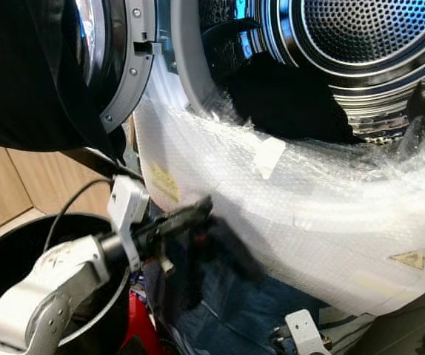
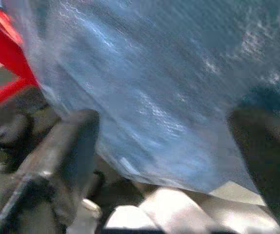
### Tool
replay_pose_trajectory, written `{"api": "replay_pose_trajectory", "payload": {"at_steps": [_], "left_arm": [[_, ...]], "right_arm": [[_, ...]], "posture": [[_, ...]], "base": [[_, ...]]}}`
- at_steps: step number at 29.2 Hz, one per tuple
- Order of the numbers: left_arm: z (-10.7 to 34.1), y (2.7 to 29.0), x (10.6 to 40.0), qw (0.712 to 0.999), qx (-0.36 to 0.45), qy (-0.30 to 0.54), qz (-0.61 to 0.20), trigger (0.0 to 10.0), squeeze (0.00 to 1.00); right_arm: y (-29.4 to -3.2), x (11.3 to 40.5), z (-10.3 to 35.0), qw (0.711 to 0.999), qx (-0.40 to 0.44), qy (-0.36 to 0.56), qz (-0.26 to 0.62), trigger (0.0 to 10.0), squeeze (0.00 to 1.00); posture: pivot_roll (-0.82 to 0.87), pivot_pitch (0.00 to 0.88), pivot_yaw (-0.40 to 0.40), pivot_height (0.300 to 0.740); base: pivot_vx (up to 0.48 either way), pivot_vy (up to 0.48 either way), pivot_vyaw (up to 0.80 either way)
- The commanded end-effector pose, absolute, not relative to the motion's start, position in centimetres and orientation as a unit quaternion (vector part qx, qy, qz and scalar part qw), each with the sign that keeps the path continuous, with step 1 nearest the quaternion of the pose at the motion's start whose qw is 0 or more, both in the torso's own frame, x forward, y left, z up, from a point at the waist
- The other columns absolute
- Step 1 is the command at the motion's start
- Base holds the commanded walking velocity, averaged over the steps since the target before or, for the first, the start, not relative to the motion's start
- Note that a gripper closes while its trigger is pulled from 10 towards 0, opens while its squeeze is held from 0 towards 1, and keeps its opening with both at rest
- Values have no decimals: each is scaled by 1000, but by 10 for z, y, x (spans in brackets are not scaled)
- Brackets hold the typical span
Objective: Clothes washing
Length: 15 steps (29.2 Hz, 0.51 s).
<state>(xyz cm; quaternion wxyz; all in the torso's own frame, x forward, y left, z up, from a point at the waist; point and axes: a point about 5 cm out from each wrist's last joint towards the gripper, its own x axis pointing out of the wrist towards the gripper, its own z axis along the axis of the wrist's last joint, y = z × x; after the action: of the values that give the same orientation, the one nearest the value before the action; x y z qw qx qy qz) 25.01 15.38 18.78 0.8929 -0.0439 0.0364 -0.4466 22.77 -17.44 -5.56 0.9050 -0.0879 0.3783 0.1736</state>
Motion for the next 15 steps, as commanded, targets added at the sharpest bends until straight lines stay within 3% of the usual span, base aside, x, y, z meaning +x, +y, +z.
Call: {"api": "replay_pose_trajectory", "payload": {"at_steps": [1,3,4,5,10,11,12,15], "left_arm": [[187,153,249,890,-38,41,-452,0,0],[186,156,249,894,-43,41,-444,0,0],[186,156,249,894,-43,41,-444,0,0],[186,158,249,896,-45,41,-441,0,0],[181,155,249,891,-49,49,-448,0,0],[181,155,250,890,-52,49,-450,0,0],[179,154,250,889,-53,51,-451,0,0],[175,148,247,877,-56,61,-474,0,0]], "right_arm": [[-173,226,-53,899,-67,365,233,10000,0],[-176,214,-51,873,-48,360,325,10000,0],[-176,214,-51,873,-48,360,325,10000,0],[-181,202,-50,846,-36,357,395,10000,0],[-182,198,-36,828,-1,325,457,10000,0],[-181,201,-31,830,9,311,462,10000,220],[-180,204,-26,832,18,297,468,10000,1000],[-172,219,-1,847,35,227,479,10000,1000]], "posture": [[149,32,-90,740],[137,42,-90,740],[137,42,-90,740],[132,47,-93,740],[119,53,-88,740],[113,52,-86,740],[111,52,-86,740],[106,53,-82,740]], "base": [[0,0,0],[0,0,0],[0,0,0],[0,0,0],[0,0,0],[0,0,0],[0,0,0],[0,0,0]]}}
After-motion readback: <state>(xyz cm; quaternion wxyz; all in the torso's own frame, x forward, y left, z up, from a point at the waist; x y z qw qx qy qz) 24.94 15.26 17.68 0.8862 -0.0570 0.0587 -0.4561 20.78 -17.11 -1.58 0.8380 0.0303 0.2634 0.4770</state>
